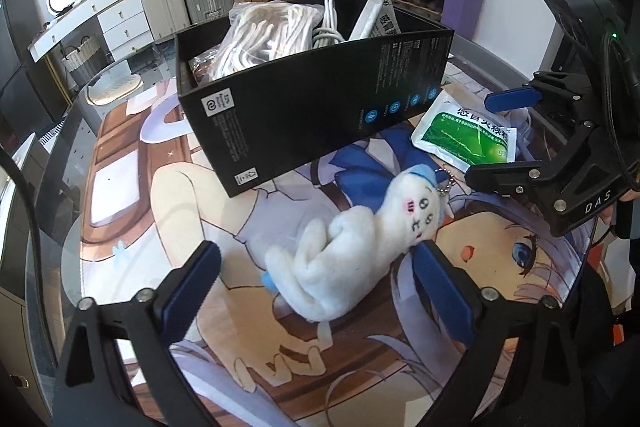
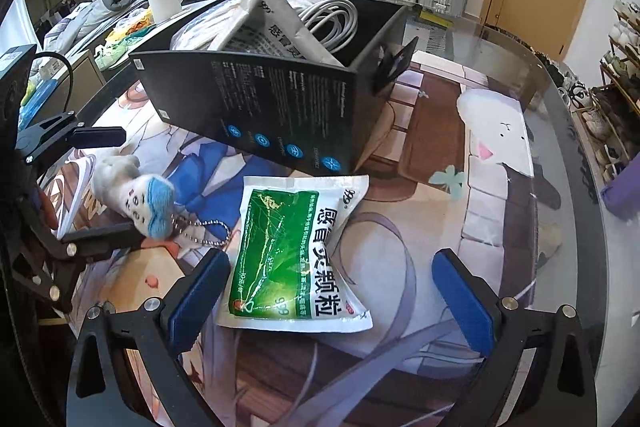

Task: Organize soft objects
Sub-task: 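Move the left tool to the white plush toy while the right tool approaches the green packet, then grasp the white plush toy with the left gripper while the right gripper grasps the green packet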

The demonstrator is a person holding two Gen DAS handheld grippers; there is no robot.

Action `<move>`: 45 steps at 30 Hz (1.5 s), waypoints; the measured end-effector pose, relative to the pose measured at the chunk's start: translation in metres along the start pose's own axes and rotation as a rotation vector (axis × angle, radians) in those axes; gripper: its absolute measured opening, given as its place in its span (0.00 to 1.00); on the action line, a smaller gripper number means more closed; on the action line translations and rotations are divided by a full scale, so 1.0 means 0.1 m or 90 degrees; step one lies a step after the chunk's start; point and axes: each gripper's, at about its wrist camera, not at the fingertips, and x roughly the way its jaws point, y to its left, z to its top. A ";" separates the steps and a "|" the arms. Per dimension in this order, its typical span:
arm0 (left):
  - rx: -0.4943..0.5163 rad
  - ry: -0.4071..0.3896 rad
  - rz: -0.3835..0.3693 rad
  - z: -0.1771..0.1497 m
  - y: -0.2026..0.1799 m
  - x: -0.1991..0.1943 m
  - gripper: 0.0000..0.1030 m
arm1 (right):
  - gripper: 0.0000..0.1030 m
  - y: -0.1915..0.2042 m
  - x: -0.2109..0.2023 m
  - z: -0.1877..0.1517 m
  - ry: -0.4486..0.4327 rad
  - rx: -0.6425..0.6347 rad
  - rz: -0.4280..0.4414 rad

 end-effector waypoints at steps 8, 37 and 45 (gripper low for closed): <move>0.009 -0.016 -0.028 0.00 -0.05 -0.06 0.54 | 0.99 0.01 0.01 -0.02 -0.006 0.007 -0.005; -0.025 -0.068 -0.066 0.10 0.00 -0.28 0.35 | 0.40 0.16 -0.10 0.02 -0.046 -0.032 0.013; -0.031 -0.109 -0.073 0.12 0.03 -0.49 0.35 | 0.39 0.20 -0.35 0.04 -0.078 -0.044 0.018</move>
